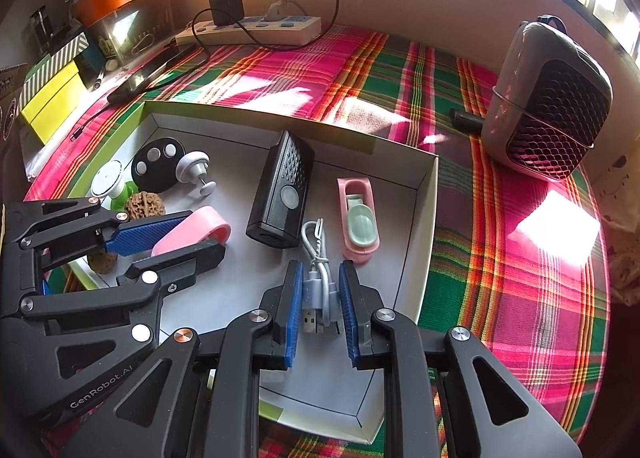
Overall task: Organize objects
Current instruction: 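Release the pink case with the left tool while the right tool releases the USB cable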
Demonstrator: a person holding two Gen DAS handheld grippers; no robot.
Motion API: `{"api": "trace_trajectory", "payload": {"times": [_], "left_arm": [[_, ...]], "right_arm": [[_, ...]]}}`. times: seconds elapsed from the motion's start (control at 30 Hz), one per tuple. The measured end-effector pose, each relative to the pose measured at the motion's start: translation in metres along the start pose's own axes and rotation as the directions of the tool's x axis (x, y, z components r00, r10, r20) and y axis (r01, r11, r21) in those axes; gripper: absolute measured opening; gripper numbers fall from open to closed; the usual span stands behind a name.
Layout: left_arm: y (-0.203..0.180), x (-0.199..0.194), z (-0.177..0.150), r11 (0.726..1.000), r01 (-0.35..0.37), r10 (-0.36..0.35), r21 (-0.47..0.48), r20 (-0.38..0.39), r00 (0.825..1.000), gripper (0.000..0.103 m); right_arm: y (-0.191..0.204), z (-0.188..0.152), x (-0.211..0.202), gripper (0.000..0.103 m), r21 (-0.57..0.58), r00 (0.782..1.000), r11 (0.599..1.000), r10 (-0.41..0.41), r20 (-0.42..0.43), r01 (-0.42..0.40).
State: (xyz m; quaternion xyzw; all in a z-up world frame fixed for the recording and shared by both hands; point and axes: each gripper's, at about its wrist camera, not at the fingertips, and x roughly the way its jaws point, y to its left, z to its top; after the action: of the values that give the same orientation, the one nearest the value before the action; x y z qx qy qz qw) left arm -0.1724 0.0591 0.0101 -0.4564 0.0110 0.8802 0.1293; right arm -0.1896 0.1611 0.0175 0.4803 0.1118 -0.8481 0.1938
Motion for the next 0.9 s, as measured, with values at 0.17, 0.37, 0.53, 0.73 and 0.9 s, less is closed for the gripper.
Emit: {"api": "trace_trajectory", "payload": {"times": [0.17, 0.37, 0.53, 0.73, 0.9], "left_arm": [[0.000, -0.001, 0.000, 1.000, -0.004, 0.004, -0.004, -0.001, 1.000, 0.025], [0.001, -0.005, -0.001, 1.000, -0.024, 0.024, -0.005, 0.007, 1.000, 0.027], [0.000, -0.012, -0.003, 0.999, -0.042, 0.042, -0.002, 0.025, 0.999, 0.027], [-0.001, -0.019, -0.006, 0.998, -0.062, 0.062, -0.007, 0.040, 0.997, 0.027], [-0.002, -0.028, -0.011, 0.996, -0.083, 0.084, -0.016, 0.061, 0.995, 0.027]], "right_arm": [[0.000, 0.000, -0.001, 0.023, 0.009, 1.000, 1.000, -0.002, 0.008, 0.001], [-0.002, 0.000, -0.006, 0.029, 0.022, 1.000, 1.000, -0.014, 0.023, 0.013], [-0.005, -0.003, -0.010, 0.029, 0.046, 0.999, 0.999, -0.018, 0.035, 0.017], [-0.006, -0.010, -0.018, 0.029, 0.080, 0.998, 0.997, -0.006, 0.060, 0.001], [-0.005, -0.015, -0.028, 0.029, 0.102, 0.996, 0.995, -0.022, 0.090, 0.012]]}}
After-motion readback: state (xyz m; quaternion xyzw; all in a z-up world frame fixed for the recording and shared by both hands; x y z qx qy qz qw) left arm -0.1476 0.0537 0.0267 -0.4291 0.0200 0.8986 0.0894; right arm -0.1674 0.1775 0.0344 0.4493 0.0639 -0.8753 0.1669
